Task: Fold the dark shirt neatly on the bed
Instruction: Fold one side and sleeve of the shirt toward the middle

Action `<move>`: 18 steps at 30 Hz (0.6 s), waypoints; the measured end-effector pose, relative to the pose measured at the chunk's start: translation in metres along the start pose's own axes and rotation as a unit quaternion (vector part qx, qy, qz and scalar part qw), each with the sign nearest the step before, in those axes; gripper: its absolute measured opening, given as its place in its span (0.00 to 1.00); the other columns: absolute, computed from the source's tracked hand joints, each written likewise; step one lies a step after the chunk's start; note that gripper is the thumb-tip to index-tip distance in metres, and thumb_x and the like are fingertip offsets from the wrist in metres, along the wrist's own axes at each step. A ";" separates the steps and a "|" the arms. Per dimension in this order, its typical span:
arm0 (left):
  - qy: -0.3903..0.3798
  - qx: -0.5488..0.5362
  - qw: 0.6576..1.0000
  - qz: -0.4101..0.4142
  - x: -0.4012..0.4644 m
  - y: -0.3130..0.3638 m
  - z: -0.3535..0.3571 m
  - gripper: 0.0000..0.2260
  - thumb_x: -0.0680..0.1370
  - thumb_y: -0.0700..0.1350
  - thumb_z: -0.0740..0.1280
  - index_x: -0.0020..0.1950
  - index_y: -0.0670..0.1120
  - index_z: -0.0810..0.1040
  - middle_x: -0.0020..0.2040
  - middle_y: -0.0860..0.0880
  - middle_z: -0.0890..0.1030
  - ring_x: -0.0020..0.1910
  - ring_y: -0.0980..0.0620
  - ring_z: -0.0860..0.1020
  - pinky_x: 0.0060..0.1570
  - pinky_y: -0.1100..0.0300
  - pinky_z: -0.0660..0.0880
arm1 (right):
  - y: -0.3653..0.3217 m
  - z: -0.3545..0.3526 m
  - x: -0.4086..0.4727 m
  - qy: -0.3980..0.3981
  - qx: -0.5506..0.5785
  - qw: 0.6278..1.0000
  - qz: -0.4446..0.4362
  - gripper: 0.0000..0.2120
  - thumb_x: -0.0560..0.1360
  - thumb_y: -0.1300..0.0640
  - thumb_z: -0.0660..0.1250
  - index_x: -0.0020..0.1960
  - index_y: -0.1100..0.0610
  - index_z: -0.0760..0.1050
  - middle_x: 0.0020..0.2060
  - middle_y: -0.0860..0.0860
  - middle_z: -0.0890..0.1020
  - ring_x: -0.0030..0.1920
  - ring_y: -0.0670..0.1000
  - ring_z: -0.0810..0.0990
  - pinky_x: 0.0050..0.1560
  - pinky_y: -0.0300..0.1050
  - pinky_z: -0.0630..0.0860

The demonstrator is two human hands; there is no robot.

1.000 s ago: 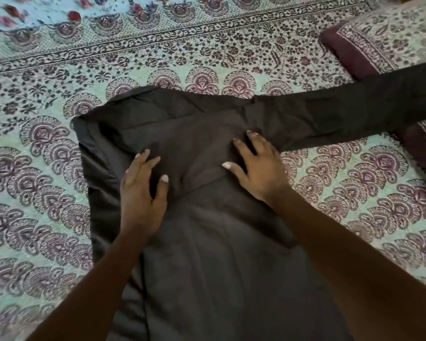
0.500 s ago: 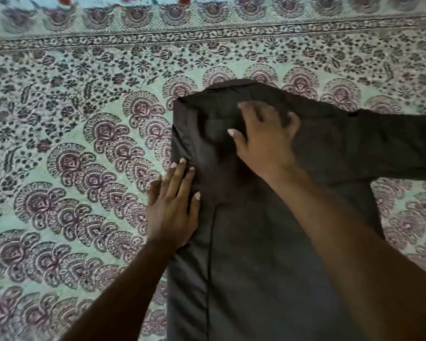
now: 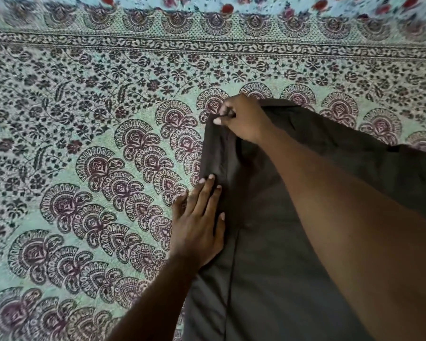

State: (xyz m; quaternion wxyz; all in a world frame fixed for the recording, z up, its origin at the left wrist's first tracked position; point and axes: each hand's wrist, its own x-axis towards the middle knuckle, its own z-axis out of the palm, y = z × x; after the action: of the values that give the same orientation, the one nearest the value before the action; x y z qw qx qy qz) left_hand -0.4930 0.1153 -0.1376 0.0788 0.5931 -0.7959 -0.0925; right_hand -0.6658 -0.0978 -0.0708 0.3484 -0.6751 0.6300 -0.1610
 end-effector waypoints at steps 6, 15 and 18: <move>-0.001 0.000 1.000 0.001 0.001 -0.001 0.000 0.27 0.81 0.54 0.61 0.80 0.49 0.68 0.84 0.51 0.60 0.82 0.49 0.62 0.73 0.42 0.64 | 0.006 -0.005 -0.016 -0.105 -0.023 0.994 -0.011 0.37 0.65 0.40 0.83 0.69 0.49 0.75 0.65 0.50 0.81 0.67 0.53 0.78 0.67 0.57 0.74; 0.006 -0.006 1.000 0.003 0.000 -0.001 0.000 0.27 0.81 0.54 0.60 0.80 0.48 0.68 0.84 0.50 0.61 0.81 0.49 0.63 0.73 0.43 0.64 | -0.005 0.010 -0.016 0.032 -0.130 0.990 -0.033 0.21 0.74 0.41 0.75 0.59 0.52 0.75 0.51 0.49 0.81 0.57 0.55 0.79 0.58 0.54 0.64; 0.008 -0.002 1.000 0.001 0.000 -0.001 0.000 0.27 0.81 0.54 0.61 0.80 0.49 0.68 0.84 0.51 0.60 0.81 0.49 0.63 0.74 0.44 0.63 | 0.014 0.001 -0.045 0.130 -0.132 0.983 -0.017 0.21 0.79 0.34 0.64 0.52 0.53 0.75 0.53 0.52 0.78 0.58 0.57 0.76 0.59 0.59 0.68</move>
State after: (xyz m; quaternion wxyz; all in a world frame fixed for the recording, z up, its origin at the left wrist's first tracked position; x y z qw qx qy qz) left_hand -0.4921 0.1150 -0.1374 0.0865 0.5929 -0.7956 -0.0894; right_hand -0.6818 -0.0539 -0.0710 0.1687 -0.6987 0.6744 -0.1689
